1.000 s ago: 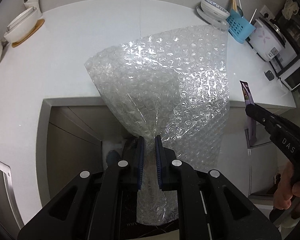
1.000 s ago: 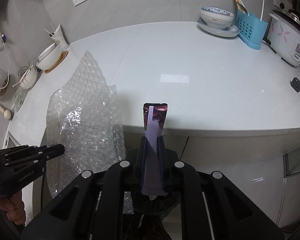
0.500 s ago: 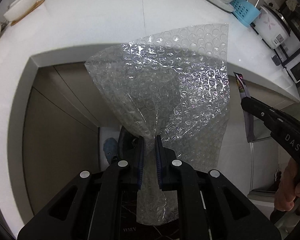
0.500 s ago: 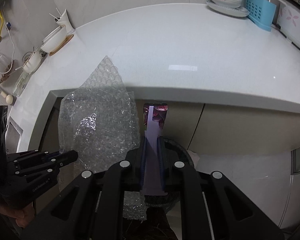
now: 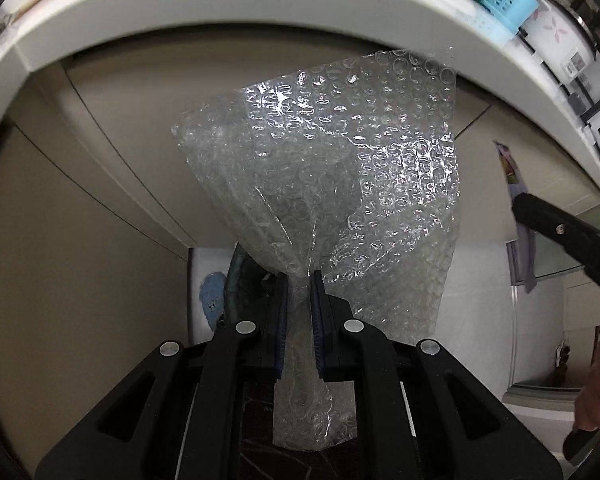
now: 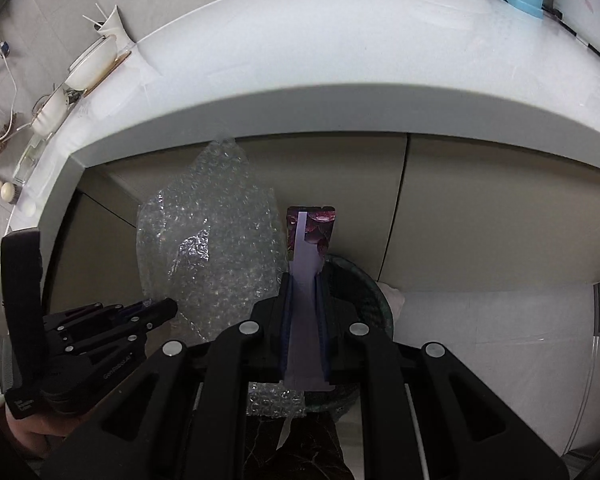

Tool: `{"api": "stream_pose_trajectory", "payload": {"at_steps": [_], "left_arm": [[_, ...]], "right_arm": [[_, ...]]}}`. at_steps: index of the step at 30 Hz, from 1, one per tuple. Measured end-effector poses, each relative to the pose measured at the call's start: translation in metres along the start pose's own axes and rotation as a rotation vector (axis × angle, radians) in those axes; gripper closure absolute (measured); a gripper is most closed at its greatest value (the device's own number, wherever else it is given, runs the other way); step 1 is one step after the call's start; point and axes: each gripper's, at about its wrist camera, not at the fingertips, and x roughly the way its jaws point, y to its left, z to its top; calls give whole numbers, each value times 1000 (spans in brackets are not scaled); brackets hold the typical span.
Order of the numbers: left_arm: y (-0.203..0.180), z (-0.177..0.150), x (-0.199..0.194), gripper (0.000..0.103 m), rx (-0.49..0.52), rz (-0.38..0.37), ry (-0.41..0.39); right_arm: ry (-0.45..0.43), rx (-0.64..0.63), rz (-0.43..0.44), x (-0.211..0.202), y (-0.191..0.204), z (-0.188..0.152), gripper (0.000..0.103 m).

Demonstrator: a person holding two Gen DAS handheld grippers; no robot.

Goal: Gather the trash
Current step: 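Carry the bubble wrap and purple wrapper down over the trash bin with both tools, then open the left tool over the bin while the right tool releases the purple wrapper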

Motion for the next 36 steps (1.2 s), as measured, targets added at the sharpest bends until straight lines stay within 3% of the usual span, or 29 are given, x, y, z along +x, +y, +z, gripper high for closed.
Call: {"api": "stream_pose_trajectory", "payload": {"at_steps": [9,15,24,30,35,36], "left_arm": [[4,-4,43,93,9,19,49],[-16,-2,56,92,60,27,71],[-24,7,57,81,109,32,61],[-22,13,49,66,85,26,28],[-14,14,35,41,37,25,-18],[-10,16,30,32,25,29,-33]], "right_arm": [[28,-3,-12,26,-3,-11,92],[62,3,-20,39,-2,-15,92],[74,13,-11,48,5,-13,92],[76,0,-3,48,5,-14,92],[81,-11,6,49,4,-15,92],[82,-14,9,50,6,-15,92]]}}
